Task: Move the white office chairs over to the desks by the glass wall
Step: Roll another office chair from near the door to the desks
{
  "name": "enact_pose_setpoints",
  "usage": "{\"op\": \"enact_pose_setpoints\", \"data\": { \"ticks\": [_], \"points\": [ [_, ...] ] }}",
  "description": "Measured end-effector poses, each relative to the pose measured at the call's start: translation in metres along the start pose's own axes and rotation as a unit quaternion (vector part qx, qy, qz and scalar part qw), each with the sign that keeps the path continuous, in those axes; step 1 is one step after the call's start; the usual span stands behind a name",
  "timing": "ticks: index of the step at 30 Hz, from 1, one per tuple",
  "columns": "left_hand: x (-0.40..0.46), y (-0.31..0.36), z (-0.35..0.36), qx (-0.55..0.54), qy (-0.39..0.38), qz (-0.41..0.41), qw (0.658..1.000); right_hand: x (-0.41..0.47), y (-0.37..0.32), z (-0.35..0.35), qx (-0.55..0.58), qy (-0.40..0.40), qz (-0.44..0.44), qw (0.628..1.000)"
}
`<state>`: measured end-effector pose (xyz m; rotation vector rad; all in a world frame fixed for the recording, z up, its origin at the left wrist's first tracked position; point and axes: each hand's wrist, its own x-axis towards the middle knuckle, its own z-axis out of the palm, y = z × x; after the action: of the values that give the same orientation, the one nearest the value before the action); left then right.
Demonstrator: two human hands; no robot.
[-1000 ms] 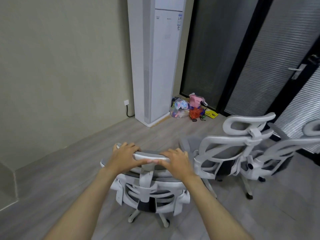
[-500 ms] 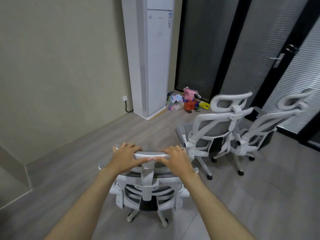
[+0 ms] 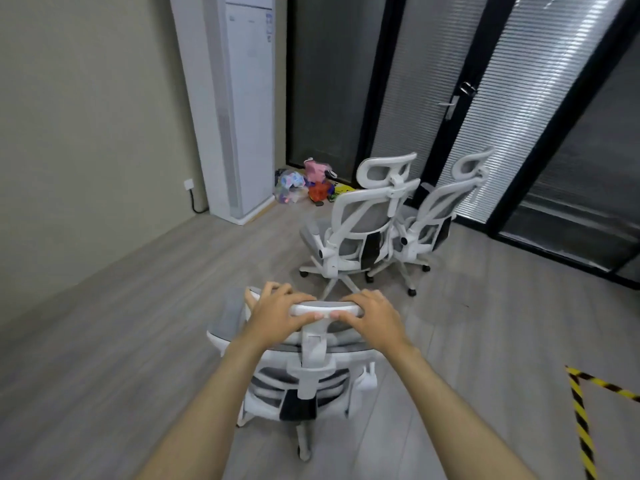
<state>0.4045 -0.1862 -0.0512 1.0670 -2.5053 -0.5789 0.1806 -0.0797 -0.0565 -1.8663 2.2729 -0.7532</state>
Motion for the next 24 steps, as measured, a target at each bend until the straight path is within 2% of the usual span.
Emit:
{"op": "enact_pose_setpoints", "data": {
  "ticks": [12,24],
  "points": [
    [-0.033,0.14,0.083,-0.009,-0.025,0.103,0.994,-0.152,0.089,-0.073,0.011,0.045,0.107,0.993],
    [-0.033,0.351,0.213,-0.013,-0.043,0.165,0.985,-0.301,0.248,-0.19,0.012,0.099,0.196,0.976]
  ]
}}
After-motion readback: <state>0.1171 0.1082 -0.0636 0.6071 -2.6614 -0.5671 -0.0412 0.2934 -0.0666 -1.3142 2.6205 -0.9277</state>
